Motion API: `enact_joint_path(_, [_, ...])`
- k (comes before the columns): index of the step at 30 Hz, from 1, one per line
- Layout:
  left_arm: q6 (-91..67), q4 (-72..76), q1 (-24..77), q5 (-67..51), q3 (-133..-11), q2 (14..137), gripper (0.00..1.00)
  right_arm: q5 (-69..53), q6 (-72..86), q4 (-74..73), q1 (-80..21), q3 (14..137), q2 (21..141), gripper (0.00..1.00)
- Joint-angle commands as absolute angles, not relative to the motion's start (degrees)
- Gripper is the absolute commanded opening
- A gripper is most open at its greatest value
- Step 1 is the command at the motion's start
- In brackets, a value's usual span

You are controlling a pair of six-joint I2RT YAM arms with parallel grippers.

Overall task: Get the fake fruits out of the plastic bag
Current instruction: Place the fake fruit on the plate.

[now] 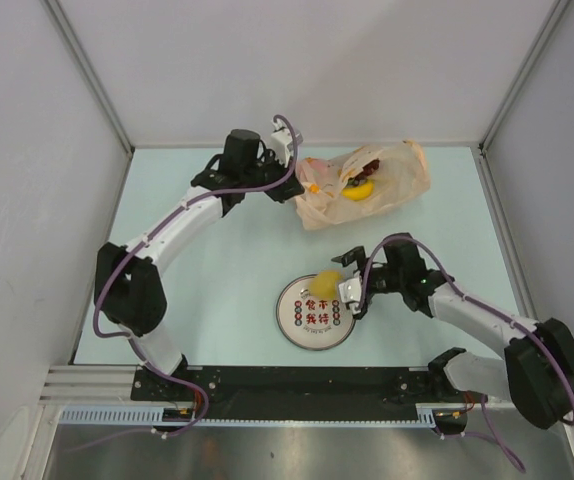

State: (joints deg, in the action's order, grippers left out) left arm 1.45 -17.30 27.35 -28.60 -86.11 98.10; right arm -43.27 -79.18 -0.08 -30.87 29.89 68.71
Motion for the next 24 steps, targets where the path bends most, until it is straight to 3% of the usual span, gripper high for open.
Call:
enact_joint_path(1, [0.79,-16.70,27.33,-29.44,-86.40,93.69,0.08,-40.52,-70.61,-8.34,-28.13,35.76,62.86,1.00])
enact_joint_path(7, [1.23,-16.61,27.33,-29.36,-86.22,92.29,0.09,-32.27,-44.17,-10.01,-30.75,47.62,66.61,0.97])
enact_joint_path(11, [1.41,-17.75,27.25,-28.30,-87.53,91.85,0.09,-25.86,-51.22,-18.71,-38.47,55.28,74.07,0.93])
enact_joint_path(15, [0.79,-18.54,27.25,-28.04,-88.77,92.20,0.11,-20.76,-57.04,-21.01,-38.24,58.01,78.30,0.91])
enact_joint_path(18, [0.35,-18.63,27.25,-28.65,-88.68,92.81,0.08,-14.51,-48.64,-10.78,-34.04,58.27,79.28,0.85])
enact_joint_path(20, [-1.32,-18.54,27.25,-29.26,-87.37,92.46,0.00,-20.02,-39.26,-6.44,-29.47,59.67,78.40,0.79])
enact_joint_path(24, [-0.70,-19.33,27.07,-28.74,-85.52,91.23,0.00,-24.26,-29.99,4.55,-24.18,60.56,77.08,0.63])
